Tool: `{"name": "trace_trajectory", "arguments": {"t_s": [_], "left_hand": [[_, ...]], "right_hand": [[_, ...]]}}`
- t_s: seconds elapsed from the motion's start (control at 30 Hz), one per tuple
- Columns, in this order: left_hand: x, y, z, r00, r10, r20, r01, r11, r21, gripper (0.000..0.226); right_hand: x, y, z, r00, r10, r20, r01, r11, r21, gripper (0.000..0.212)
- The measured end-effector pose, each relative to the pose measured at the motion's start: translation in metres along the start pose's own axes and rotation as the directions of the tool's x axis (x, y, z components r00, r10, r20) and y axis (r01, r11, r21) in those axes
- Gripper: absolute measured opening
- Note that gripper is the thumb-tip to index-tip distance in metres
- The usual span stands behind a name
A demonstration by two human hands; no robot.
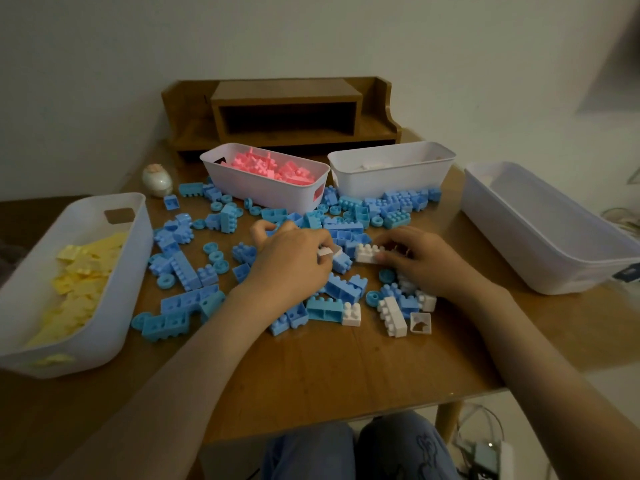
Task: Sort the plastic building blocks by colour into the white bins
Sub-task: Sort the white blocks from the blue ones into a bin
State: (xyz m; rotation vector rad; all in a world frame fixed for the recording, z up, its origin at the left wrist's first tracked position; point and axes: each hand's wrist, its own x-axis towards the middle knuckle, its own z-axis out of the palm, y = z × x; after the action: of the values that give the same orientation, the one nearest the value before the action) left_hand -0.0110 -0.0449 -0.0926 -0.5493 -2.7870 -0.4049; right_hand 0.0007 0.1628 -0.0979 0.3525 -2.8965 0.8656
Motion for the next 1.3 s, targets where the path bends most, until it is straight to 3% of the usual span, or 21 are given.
{"name": "trace_trajectory", "arguments": {"t_s": [0.27, 0.37, 0.5, 0.6, 0.73, 0.9, 1.13, 1.3], "left_hand": [[0.002, 0.004, -0.008, 0.995, -0.088, -0.037, 0.083, 0.99, -0.11, 0.015], [0.007, 0.007, -0.016, 0.989, -0.149, -0.003, 0.144, 0.959, -0.243, 0.012], [0.016, 0.014, -0.025, 0.981, -0.186, 0.052, 0.193, 0.954, -0.23, 0.012], [0.031, 0.019, -0.028, 0.982, -0.162, 0.096, 0.183, 0.94, -0.289, 0.015], [0.082, 0.028, -0.025, 0.975, -0.207, 0.081, 0.218, 0.964, -0.155, 0.017], [0.144, 0.05, -0.017, 0.98, -0.198, 0.021, 0.199, 0.969, -0.149, 0.025], [0.194, 0.054, 0.013, 0.992, -0.106, 0.071, 0.115, 0.983, -0.142, 0.024], [0.199, 0.047, 0.025, 0.983, -0.127, 0.136, 0.137, 0.988, -0.068, 0.03]], "right_hand": [[-0.001, -0.001, -0.001, 0.986, 0.04, -0.161, -0.025, 0.995, 0.093, 0.023], [-0.001, -0.004, -0.003, 0.988, 0.094, -0.126, -0.059, 0.965, 0.254, 0.02], [0.007, -0.004, -0.008, 0.986, 0.143, -0.085, -0.097, 0.912, 0.399, 0.013], [0.022, -0.004, -0.02, 0.983, 0.087, -0.159, -0.045, 0.968, 0.248, 0.01], [0.067, 0.003, -0.041, 0.94, 0.009, -0.341, 0.014, 0.998, 0.067, 0.018], [0.123, 0.026, -0.052, 0.85, 0.191, -0.491, -0.129, 0.979, 0.158, 0.023], [0.157, 0.054, -0.043, 0.842, 0.23, -0.488, -0.224, 0.972, 0.073, 0.026], [0.154, 0.056, -0.041, 0.897, 0.232, -0.376, -0.264, 0.964, -0.035, 0.035]]}}
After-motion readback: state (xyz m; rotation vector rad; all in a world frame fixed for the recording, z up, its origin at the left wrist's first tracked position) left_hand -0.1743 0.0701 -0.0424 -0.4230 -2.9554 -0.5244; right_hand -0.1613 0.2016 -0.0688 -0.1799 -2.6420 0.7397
